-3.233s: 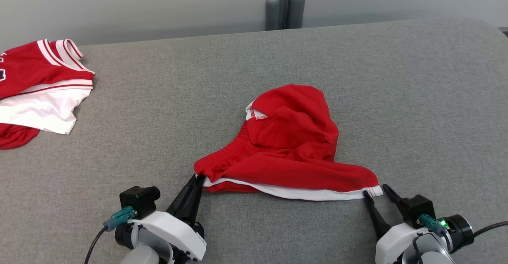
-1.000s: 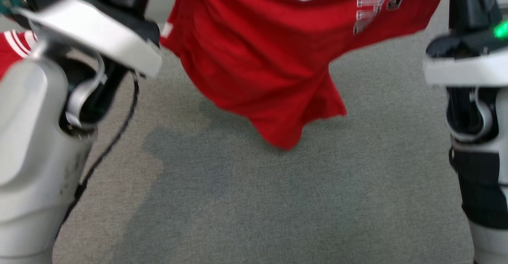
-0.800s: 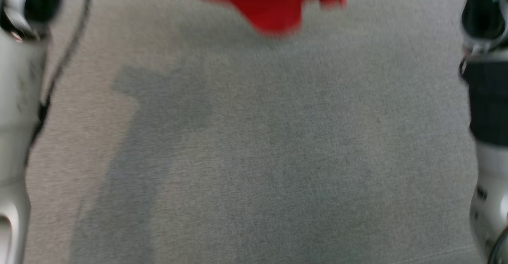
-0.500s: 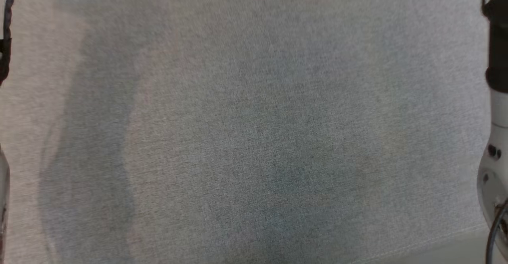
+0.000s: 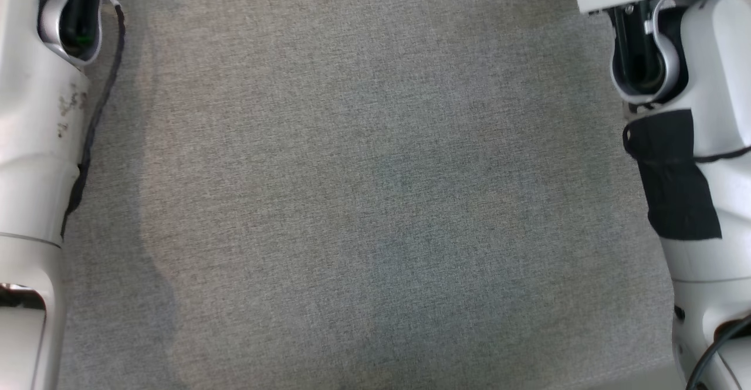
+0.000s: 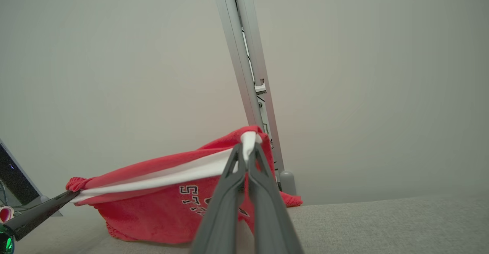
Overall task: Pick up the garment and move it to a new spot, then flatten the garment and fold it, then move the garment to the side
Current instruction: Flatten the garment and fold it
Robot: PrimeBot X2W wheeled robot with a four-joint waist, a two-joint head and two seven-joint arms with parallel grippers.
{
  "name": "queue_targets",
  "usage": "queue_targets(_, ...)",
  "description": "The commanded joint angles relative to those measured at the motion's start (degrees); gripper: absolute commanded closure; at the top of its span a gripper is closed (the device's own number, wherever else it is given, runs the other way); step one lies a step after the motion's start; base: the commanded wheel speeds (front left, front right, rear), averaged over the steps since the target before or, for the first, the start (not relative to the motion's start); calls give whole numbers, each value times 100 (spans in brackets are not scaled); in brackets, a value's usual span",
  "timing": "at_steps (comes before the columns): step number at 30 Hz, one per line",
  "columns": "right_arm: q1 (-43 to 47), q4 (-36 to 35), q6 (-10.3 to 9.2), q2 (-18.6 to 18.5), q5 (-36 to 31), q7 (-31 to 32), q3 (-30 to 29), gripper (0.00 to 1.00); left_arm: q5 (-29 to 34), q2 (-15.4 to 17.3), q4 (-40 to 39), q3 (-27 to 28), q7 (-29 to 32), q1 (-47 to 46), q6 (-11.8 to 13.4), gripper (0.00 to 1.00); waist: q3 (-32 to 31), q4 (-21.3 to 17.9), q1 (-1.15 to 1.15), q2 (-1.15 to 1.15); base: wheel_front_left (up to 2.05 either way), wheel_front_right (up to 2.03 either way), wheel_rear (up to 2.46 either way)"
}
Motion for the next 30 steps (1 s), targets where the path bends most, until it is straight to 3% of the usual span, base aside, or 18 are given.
queue_targets(1,130,-106,-3,-75,-45,-44,-87,100,-53,16,-3,6,-46,89,-21,100,-60,51,0,0,0,0,0)
queue_targets(9,921,-704,-3,-124,-389,-38,-188,100,-137,-73,-398,-197,-48,720,-141,100,-365,267,0,0,0,0,0)
queue_targets(17,2450,-1626,-3,-448,-406,-39,-505,100,-495,-126,-1374,-212,-147,2294,-152,100,-1035,460,0,0,0,0,0)
queue_targets(30,5064,-2852,-9,-284,-335,-45,-977,100,-654,-137,-3695,-35,-415,5503,500,100,-2186,485,0,0,0,0,0)
